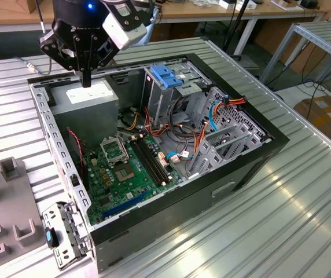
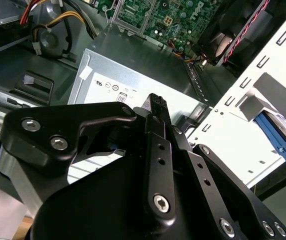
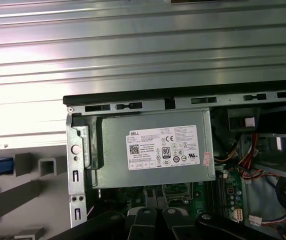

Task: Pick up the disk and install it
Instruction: 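Reach for the disk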

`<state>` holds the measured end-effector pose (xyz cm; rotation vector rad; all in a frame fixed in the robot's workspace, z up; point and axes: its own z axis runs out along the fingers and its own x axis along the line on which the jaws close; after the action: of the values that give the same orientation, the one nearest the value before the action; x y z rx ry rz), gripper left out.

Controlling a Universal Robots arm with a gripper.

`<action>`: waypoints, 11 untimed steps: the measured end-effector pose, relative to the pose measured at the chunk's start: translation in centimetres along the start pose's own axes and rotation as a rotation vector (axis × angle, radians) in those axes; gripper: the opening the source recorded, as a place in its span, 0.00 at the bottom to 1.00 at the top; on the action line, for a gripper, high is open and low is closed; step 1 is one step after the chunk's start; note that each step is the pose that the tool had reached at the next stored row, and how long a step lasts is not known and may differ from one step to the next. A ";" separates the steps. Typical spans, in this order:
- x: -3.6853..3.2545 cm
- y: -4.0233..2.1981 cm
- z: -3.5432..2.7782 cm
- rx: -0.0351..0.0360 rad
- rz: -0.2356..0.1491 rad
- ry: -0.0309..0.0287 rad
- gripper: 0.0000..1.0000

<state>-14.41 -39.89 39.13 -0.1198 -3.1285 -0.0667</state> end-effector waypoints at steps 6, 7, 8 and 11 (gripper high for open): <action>0.06 -0.01 0.02 0.0004 0.000 0.0038 0.11; 0.07 -0.01 0.02 0.0004 0.000 0.0043 0.11; 0.08 -0.01 0.02 0.0004 0.000 0.0046 0.11; 0.11 -0.01 0.03 0.0005 0.000 0.0061 0.11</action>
<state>-14.52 -39.89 39.10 -0.1197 -3.1224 -0.0661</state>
